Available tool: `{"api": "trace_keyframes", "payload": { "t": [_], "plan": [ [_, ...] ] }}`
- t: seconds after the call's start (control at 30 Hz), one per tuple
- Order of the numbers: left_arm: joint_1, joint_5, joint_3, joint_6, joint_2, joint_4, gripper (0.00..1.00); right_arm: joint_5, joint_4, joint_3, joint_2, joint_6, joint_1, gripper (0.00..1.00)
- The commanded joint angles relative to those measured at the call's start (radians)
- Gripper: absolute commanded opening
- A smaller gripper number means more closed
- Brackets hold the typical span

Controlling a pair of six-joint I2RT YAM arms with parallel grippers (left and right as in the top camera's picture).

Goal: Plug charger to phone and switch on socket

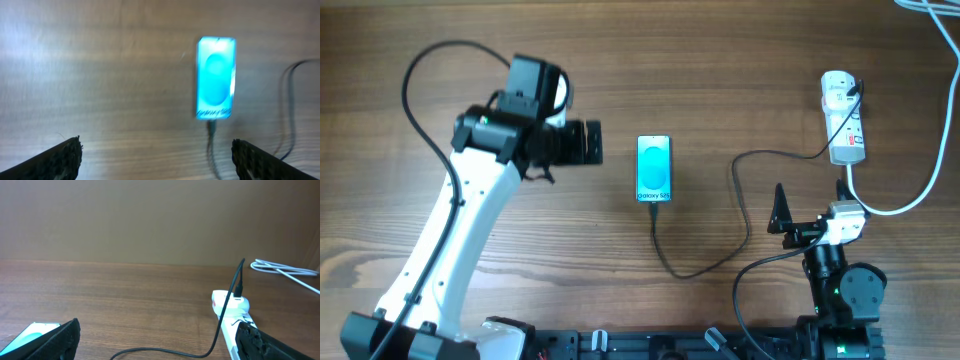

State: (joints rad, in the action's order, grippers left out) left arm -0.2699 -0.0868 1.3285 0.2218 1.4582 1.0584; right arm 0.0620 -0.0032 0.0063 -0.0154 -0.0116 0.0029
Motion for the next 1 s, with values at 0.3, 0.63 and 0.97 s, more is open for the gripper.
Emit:
{"api": "trace_keyframes", "payload": {
  "t": [0.3,0.63,0.97],
  "plan": [
    [0.058,-0.009,-0.248,-0.086,-0.234,-0.206,1.0,-0.007,0.003,-0.001,0.012,0.014,-0.004,1.0],
    [0.178,-0.135,-0.538,-0.296,-0.453,-0.406,1.0,-0.007,0.003,-0.001,0.012,0.015,-0.004,1.0],
    [0.264,-0.138,-0.76,-0.296,-0.734,-0.576,1.0,-0.007,0.003,-0.001,0.012,0.015,-0.005,1.0]
  ]
}}
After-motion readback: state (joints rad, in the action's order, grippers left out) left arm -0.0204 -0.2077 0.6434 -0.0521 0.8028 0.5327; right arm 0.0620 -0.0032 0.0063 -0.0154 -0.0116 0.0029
